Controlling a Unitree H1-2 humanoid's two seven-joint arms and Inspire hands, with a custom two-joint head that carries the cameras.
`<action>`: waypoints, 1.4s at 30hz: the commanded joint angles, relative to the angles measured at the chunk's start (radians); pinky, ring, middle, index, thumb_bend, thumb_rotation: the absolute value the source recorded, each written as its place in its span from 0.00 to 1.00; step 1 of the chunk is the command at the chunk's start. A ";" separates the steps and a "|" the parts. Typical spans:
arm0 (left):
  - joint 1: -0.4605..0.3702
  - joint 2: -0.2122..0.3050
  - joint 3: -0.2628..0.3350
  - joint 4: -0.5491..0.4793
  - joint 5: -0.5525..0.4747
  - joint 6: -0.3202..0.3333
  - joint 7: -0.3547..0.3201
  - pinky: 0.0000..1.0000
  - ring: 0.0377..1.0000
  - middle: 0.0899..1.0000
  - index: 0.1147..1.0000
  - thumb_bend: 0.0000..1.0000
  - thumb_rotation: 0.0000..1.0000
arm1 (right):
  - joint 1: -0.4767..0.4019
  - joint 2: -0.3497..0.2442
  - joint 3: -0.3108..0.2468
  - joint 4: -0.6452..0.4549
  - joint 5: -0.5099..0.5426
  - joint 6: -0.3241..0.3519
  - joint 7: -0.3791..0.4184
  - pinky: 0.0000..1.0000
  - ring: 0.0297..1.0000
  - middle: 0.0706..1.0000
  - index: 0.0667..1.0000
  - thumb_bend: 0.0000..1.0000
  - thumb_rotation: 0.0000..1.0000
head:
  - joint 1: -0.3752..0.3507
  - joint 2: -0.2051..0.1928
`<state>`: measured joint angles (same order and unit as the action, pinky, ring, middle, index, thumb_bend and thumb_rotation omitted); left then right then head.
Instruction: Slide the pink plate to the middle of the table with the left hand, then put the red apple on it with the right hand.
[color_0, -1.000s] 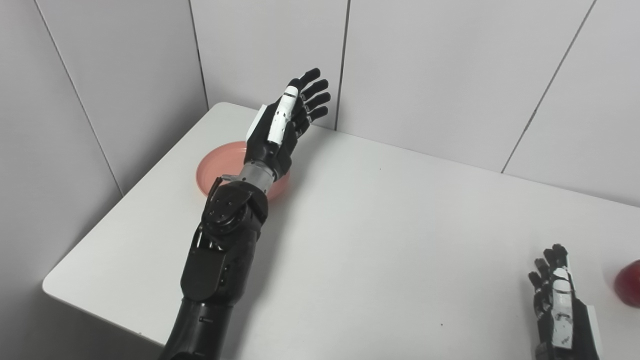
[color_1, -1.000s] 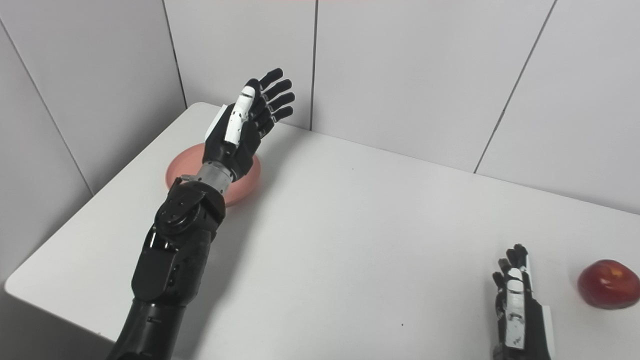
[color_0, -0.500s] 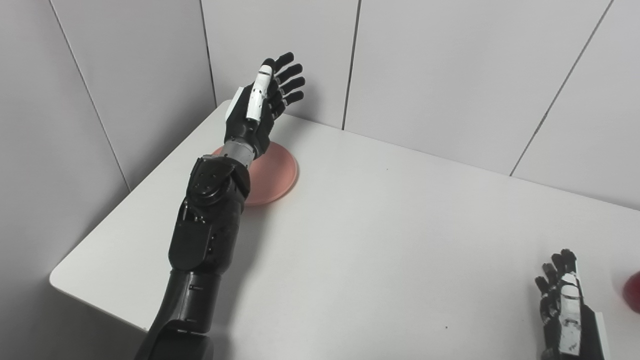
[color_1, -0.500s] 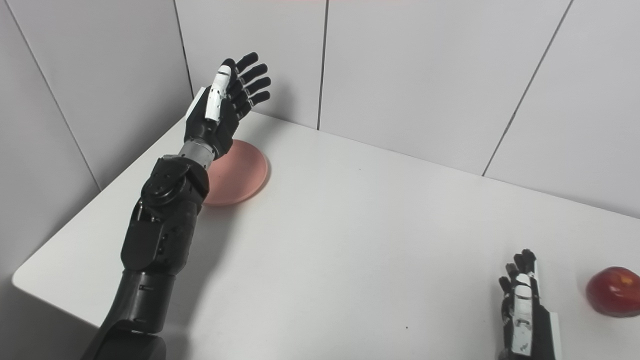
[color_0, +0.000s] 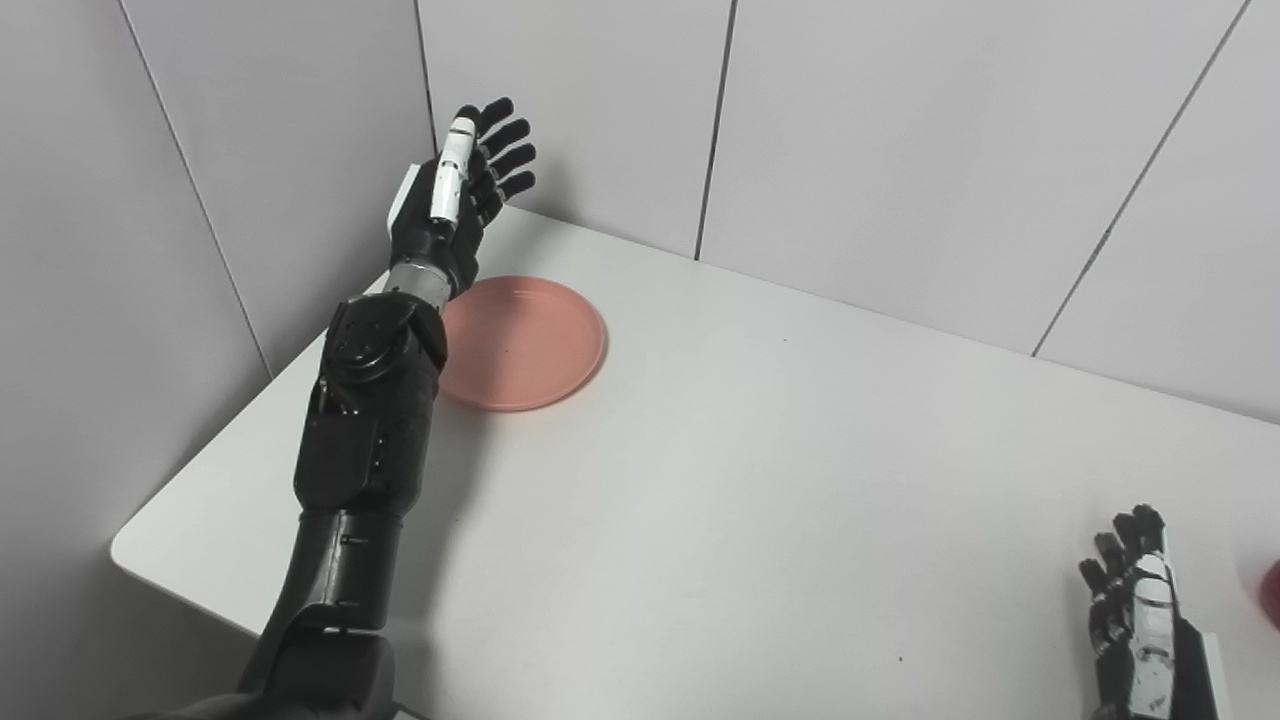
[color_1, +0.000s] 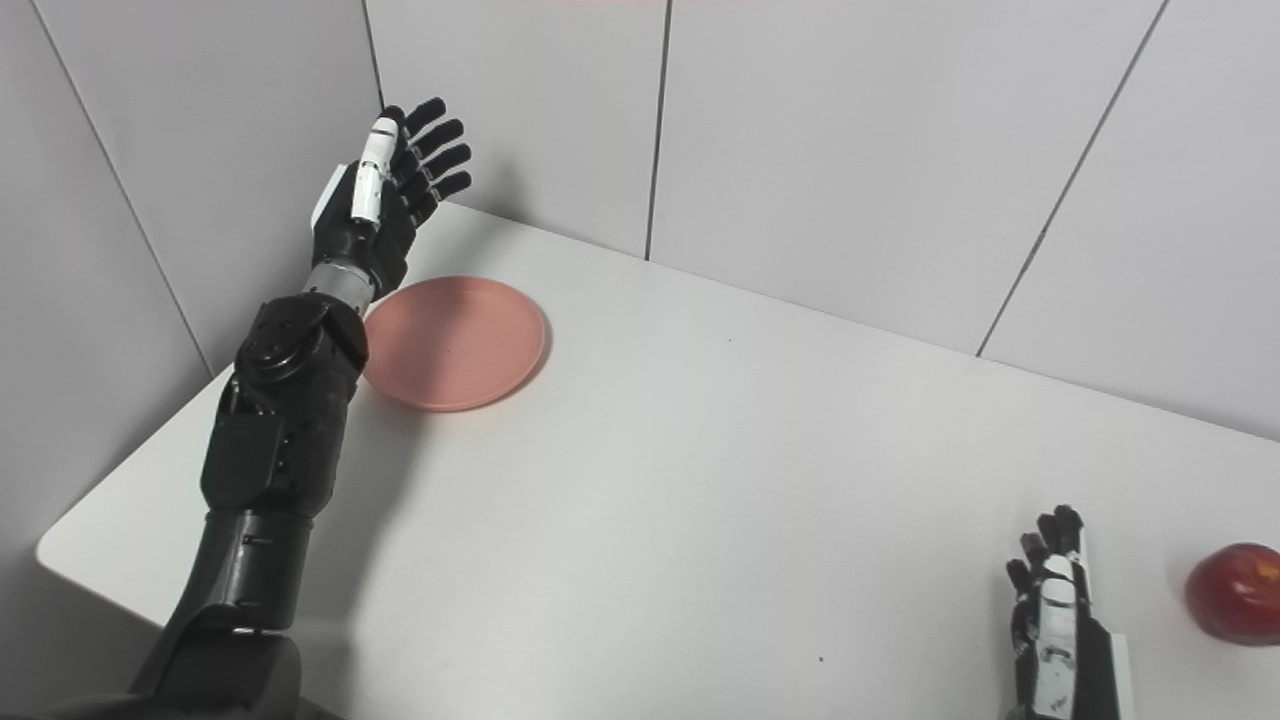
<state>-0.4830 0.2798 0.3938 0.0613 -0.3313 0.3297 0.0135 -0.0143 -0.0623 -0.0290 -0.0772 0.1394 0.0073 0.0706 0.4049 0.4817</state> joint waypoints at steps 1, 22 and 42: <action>-0.065 0.049 0.023 0.003 -0.019 -0.052 -0.005 0.85 0.84 0.83 0.81 0.37 0.93 | -0.002 -0.001 -0.003 -0.022 0.006 0.007 0.004 1.00 1.00 1.00 1.00 0.10 1.00 | 0.000 0.001; -0.078 0.145 0.091 0.140 -0.048 -0.054 -0.001 0.84 0.84 0.83 0.80 0.30 0.84 | 0.001 -0.006 0.000 -0.034 -0.001 0.020 0.004 1.00 1.00 1.00 1.00 0.09 1.00 | 0.012 0.002; -0.064 0.188 0.119 0.317 -0.086 -0.121 -0.062 0.85 0.84 0.83 0.81 0.29 0.99 | 0.003 -0.005 0.001 -0.044 0.002 0.023 0.005 1.00 1.00 1.00 1.00 0.08 1.00 | 0.016 0.001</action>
<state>-0.5049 0.4192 0.5128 0.3830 -0.4074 0.2536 -0.0271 -0.0038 -0.0670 -0.0269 -0.0891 0.1357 0.0291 0.0691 0.4234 0.4817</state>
